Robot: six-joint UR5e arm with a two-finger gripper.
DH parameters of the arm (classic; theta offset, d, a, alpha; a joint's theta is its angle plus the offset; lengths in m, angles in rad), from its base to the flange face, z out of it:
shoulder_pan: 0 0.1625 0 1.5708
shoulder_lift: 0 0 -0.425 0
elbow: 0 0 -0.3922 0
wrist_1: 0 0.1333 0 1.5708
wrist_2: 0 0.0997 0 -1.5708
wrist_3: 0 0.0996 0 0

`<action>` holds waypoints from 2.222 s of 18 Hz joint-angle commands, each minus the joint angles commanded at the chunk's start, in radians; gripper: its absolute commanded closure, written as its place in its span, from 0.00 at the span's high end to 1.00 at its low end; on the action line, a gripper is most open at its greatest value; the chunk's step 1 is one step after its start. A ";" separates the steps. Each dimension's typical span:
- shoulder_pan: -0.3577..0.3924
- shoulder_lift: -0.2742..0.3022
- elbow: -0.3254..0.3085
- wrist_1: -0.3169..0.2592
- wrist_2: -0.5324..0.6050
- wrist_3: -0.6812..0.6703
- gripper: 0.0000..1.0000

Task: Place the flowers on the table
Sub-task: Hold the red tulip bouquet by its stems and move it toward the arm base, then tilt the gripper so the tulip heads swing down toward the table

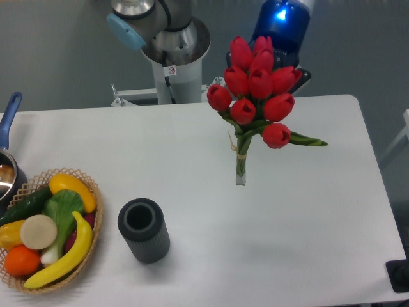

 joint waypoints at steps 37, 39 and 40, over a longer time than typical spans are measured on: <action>-0.152 0.002 -0.261 -0.107 0.781 0.207 0.14; -0.153 -0.009 -0.262 -0.107 0.813 0.210 0.14; -0.153 -0.015 -0.264 -0.107 0.827 0.210 0.14</action>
